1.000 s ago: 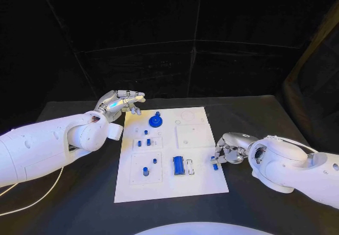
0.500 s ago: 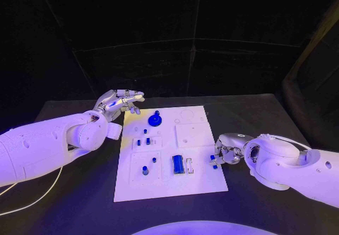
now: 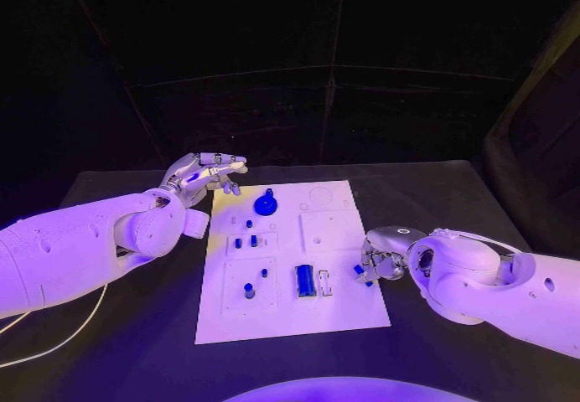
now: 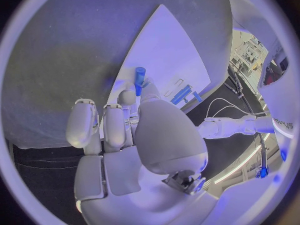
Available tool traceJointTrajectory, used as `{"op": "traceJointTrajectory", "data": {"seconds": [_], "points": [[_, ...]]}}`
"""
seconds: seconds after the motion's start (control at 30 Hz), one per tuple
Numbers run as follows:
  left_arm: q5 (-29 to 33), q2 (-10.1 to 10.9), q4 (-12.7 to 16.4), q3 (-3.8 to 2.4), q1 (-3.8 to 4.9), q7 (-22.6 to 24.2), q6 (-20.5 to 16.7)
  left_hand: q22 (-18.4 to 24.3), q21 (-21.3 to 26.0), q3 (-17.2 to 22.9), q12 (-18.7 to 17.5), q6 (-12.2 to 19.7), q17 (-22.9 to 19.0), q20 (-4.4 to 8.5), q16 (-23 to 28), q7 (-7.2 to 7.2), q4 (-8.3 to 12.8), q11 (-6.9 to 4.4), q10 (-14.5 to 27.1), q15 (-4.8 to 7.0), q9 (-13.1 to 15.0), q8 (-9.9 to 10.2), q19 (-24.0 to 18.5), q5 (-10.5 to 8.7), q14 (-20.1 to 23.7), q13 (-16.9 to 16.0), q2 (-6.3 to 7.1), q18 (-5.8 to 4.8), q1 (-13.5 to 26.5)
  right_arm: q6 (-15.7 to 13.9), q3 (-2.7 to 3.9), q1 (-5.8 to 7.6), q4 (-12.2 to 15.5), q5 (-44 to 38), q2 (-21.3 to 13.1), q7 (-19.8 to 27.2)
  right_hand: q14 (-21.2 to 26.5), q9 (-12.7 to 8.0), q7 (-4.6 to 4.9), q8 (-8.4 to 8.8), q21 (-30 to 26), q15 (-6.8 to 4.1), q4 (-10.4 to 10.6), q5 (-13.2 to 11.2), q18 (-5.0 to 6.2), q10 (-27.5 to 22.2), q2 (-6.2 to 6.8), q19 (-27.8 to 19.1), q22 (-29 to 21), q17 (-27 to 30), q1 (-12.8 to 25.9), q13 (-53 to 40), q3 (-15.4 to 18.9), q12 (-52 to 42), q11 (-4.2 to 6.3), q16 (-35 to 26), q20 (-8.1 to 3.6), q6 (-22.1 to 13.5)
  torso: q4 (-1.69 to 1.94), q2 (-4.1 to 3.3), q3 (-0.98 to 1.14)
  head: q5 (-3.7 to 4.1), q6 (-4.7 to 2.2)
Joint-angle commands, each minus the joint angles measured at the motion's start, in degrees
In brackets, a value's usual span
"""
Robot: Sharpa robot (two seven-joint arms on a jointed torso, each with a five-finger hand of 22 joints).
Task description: Assemble the parts on the task board
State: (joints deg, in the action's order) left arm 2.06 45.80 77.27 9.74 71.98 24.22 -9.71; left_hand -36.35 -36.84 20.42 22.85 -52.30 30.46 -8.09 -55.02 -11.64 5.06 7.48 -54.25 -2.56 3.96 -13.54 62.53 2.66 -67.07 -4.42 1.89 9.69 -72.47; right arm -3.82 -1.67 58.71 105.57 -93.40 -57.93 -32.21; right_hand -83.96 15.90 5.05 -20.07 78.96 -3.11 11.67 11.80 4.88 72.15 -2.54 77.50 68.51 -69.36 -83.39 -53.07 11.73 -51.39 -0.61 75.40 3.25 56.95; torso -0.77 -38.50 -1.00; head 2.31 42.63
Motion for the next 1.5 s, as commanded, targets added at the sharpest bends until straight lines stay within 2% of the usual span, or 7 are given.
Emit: {"op": "traceJointTrajectory", "data": {"seconds": [0.03, 0.23, 0.53, 0.63, 0.97, 1.2, 1.5], "points": [[0.12, 0.03, 0.09, -0.05, 0.07, 0.17, 0.68, 0.06, 0.18, -0.33, 0.34, 0.26, -0.06, -0.23, -0.14, 0.0, 0.12, 0.03, 0.44, -0.02, 0.01, -0.24, 0.22, 0.16, 0.45, -0.08, -0.2, 0.79, -0.17, 4.14, -0.5, -0.64, -0.46, -3.13, 0.41, -1.69, -2.09, -0.05, -0.01, 0.37, -0.29, -0.35, -1.19, -1.77, -0.23, -0.32, -0.76, -0.31, -0.08, 0.01, -1.88, 0.1, -0.81, 0.49, 0.2, -0.25, -0.22, -0.17, 0.05, 0.04, -0.02, 0.0, -0.01], [0.12, 0.13, 0.15, -0.05, 0.07, 0.14, 0.69, 0.11, 0.24, -0.35, 0.46, 0.32, -0.11, -0.22, -0.18, -0.01, 0.22, 0.03, 0.53, -0.02, 0.01, -0.33, 0.25, 0.16, 0.5, -0.08, -0.27, 0.79, -0.32, 2.68, -0.5, -0.83, -0.28, -3.86, 0.77, -1.89, -2.1, 0.0, 0.14, 0.85, -0.37, -0.3, -2.5, -4.46, -0.24, -0.44, -1.56, -0.31, -0.11, -0.04, -3.79, 0.23, -2.73, 0.98, 0.13, -0.4, -0.25, -0.45, -0.04, 0.03, 0.0, -0.11, -0.05], [0.12, 0.17, 0.19, -0.05, 0.07, 0.07, 0.76, 0.15, 0.29, -0.22, 0.62, 0.38, -0.18, -0.18, -0.22, 0.01, 0.56, 0.0, 0.62, 0.02, 0.02, -0.46, 0.3, 0.17, 0.57, -0.07, -0.41, 0.81, -0.82, -2.49, -0.5, -0.87, 0.21, 3.95, 0.42, -0.68, -2.2, -0.27, 0.31, 2.14, -0.39, -0.19, -0.67, 3.83, -0.23, -0.31, -1.9, -0.21, -0.06, -0.35, -1.99, 0.02, -4.86, 1.13, 0.09, -0.41, -0.13, -0.84, 0.01, 0.03, 0.06, -0.13, -0.04], [0.12, 0.17, 0.18, -0.05, 0.07, 0.05, 0.77, 0.16, 0.3, -0.19, 0.65, 0.39, -0.2, -0.17, -0.24, 0.0, 0.62, 0.0, 0.65, 0.03, 0.02, -0.49, 0.31, 0.18, 0.58, -0.06, -0.45, 0.81, -0.92, -6.45, -0.49, -0.87, 0.77, 6.5, 0.22, 0.34, -2.29, -0.3, 0.19, 2.52, -0.24, -0.3, 0.0, 9.35, -0.26, -0.24, -1.25, -0.01, 0.21, -0.64, -1.83, -0.24, -6.52, 1.05, 0.14, -0.28, -0.25, -0.51, 0.02, 0.04, 0.07, -0.1, -0.02], [0.12, 0.14, 0.22, -0.05, 0.05, -0.19, 0.83, 0.17, 0.31, -0.12, 0.72, 0.42, -0.24, -0.15, -0.26, -0.01, 0.77, 0.0, 0.7, 0.04, 0.02, -0.56, 0.33, 0.18, 0.61, -0.05, -0.52, 0.81, -1.12, -19.68, -0.49, -0.87, 3.34, 13.26, -0.73, 4.53, -2.61, -0.22, -0.14, 3.17, 0.52, -0.52, 2.33, 14.46, -0.53, 0.8, 1.32, 0.83, 1.5, -1.89, -0.62, -1.39, -10.26, 0.01, 0.38, 0.54, -0.43, 0.52, -0.17, -0.04, 0.1, 0.0, 0.08], [0.12, 0.06, 0.29, -0.05, 0.03, -0.43, 0.86, 0.17, 0.31, -0.05, 0.77, 0.45, -0.27, -0.13, -0.29, -0.01, 0.91, 0.0, 0.73, 0.05, 0.01, -0.61, 0.35, 0.18, 0.64, -0.04, -0.58, 0.81, -1.3, -17.55, -0.49, -0.86, 3.35, 16.74, -0.34, 4.64, -2.63, -0.19, -0.06, 3.62, 0.59, -0.45, 3.71, 16.11, -0.55, 1.12, 3.43, 0.86, 1.62, -2.05, 0.91, -1.59, -11.18, -0.11, 0.31, 0.58, -0.39, 1.01, -0.09, -0.06, -0.04, 0.38, 0.33], [0.11, 0.07, 0.37, -0.05, 0.02, -0.55, 0.85, 0.17, 0.31, -0.02, 0.79, 0.46, -0.28, -0.13, -0.29, -0.01, 0.95, 0.0, 0.74, 0.06, 0.01, -0.62, 0.35, 0.18, 0.64, -0.03, -0.61, 0.81, -1.35, -13.32, -0.5, -0.86, 2.66, 18.22, 1.56, 3.95, -2.81, 0.17, -0.58, 3.32, 1.09, -0.67, 4.65, 15.98, -0.72, 1.9, 3.98, 1.37, 2.57, -2.94, 2.53, -2.32, -11.46, -0.87, 0.66, 1.23, -0.5, 2.86, 0.07, -0.02, 0.0, 0.32, 0.44]]}}
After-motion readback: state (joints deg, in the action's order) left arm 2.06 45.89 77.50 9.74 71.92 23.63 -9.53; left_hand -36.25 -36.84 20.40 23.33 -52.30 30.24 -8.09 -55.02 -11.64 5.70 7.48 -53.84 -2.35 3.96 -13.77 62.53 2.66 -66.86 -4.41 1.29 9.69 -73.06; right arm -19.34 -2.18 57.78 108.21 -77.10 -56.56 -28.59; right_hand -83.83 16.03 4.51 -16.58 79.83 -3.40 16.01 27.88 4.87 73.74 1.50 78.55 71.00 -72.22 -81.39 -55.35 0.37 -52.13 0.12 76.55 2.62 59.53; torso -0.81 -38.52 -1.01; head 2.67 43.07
